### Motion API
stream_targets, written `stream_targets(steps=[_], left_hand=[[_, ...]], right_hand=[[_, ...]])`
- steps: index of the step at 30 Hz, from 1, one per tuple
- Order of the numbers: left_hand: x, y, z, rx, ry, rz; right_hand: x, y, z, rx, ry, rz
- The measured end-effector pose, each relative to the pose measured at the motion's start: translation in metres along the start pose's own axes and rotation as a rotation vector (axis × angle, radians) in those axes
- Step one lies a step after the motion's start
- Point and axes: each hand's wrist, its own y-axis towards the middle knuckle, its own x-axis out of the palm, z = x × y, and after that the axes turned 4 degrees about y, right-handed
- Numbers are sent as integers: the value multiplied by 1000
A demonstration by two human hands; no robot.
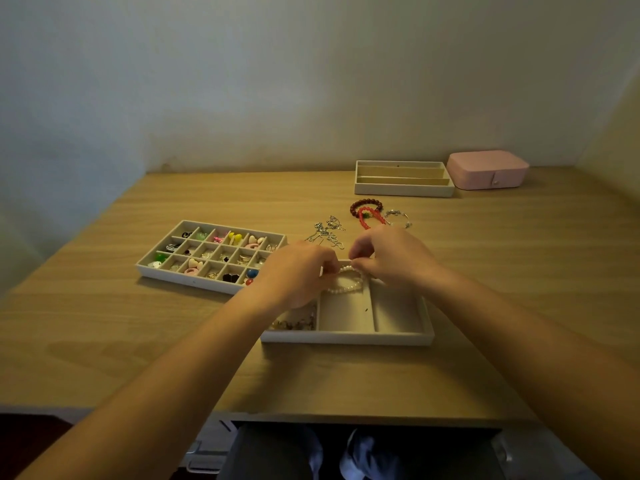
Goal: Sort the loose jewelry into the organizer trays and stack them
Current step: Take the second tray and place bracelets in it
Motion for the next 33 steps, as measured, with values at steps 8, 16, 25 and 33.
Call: stream_targets(steps=[8,16,25,33], left_hand=[[-3,-9,-5,99,22,-61],[-4,-10,-5,104,38,-52],[1,-11,-9,40,-83,-64],[2,-3,-9,38,-175,-91]], right_hand=[[-4,-10,2,-31,-19,-127],[-3,-14,-4,-54,-119,-102],[2,-14,-1,-46,-137,-200],[2,-10,-2,-44,-124,-215]])
